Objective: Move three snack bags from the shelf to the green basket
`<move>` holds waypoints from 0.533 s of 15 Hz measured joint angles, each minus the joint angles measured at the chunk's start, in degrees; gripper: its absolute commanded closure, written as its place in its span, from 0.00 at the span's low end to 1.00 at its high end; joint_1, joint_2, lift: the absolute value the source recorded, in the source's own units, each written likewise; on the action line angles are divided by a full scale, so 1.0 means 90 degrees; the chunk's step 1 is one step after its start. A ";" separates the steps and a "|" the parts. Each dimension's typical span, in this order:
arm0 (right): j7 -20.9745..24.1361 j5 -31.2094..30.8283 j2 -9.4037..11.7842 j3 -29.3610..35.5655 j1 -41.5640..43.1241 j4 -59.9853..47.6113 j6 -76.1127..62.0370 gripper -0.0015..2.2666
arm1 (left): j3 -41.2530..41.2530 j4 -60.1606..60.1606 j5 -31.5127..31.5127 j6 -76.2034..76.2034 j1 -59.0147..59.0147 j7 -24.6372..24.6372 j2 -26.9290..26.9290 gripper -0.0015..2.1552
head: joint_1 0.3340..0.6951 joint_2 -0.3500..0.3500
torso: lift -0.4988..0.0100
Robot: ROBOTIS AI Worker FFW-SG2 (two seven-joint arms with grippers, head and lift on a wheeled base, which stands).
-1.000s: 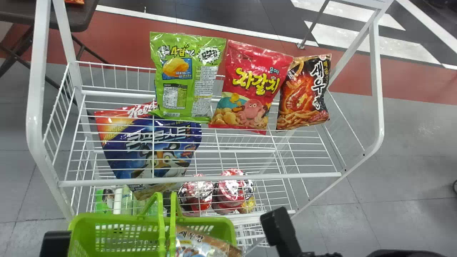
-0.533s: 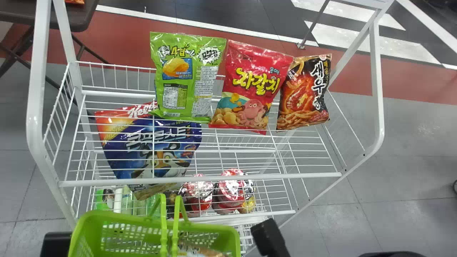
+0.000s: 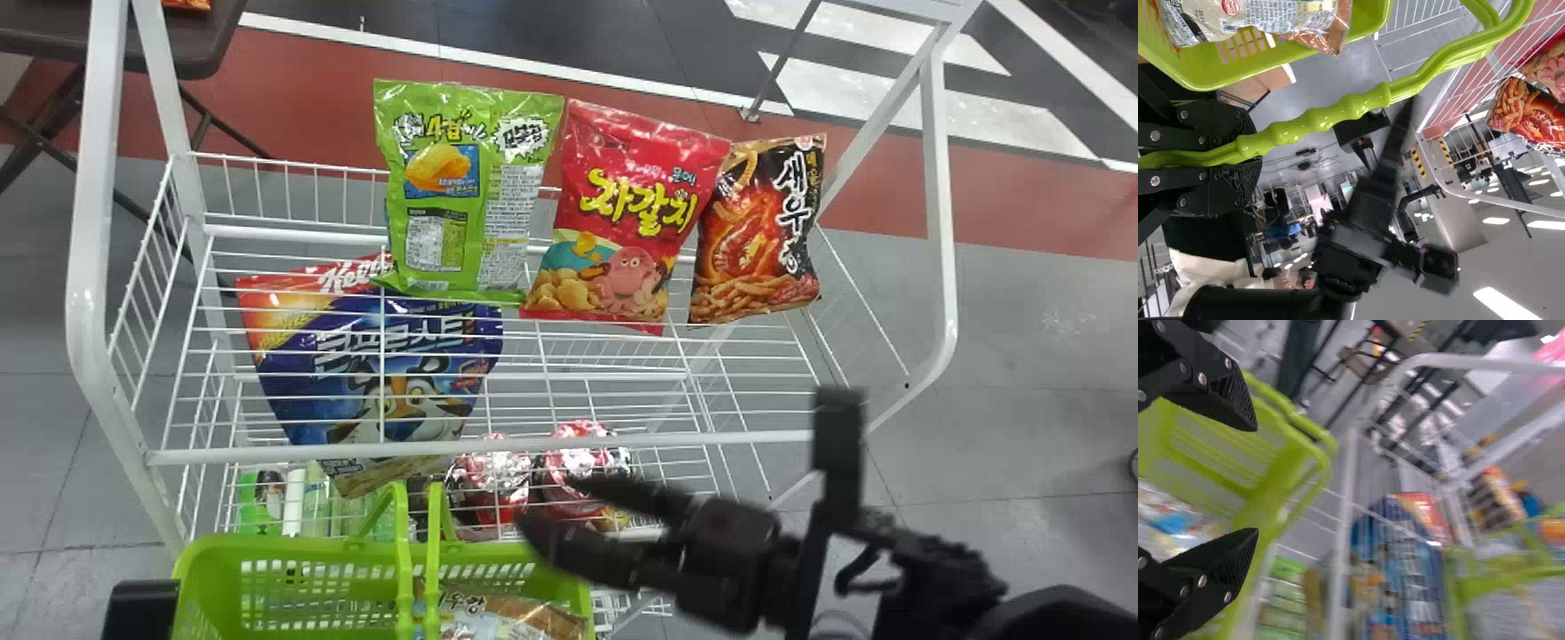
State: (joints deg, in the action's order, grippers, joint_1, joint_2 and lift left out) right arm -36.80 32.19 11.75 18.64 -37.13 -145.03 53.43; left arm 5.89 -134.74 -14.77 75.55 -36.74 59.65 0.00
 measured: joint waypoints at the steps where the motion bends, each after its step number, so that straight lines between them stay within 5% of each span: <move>1: 0.0114 -0.0038 -0.0022 0.0056 -0.0001 0.0074 -0.0804 0.04 | 0.0004 -0.0006 0.0000 0.0000 -0.0008 0.0011 0.0000 0.81 | 1.00 0.00 | 0.90; 8: 0.1611 -0.1441 -0.0026 -0.0492 0.1038 0.1815 -0.4056 0.04 | 0.0050 0.0002 0.0027 -0.0020 -0.0057 0.0009 0.0000 0.81 | 1.00 0.00 | 0.90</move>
State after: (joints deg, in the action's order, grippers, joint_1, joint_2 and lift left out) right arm -22.29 19.22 11.52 14.21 -27.78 -128.70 16.92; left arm 6.34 -134.73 -14.53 75.37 -37.26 59.73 0.00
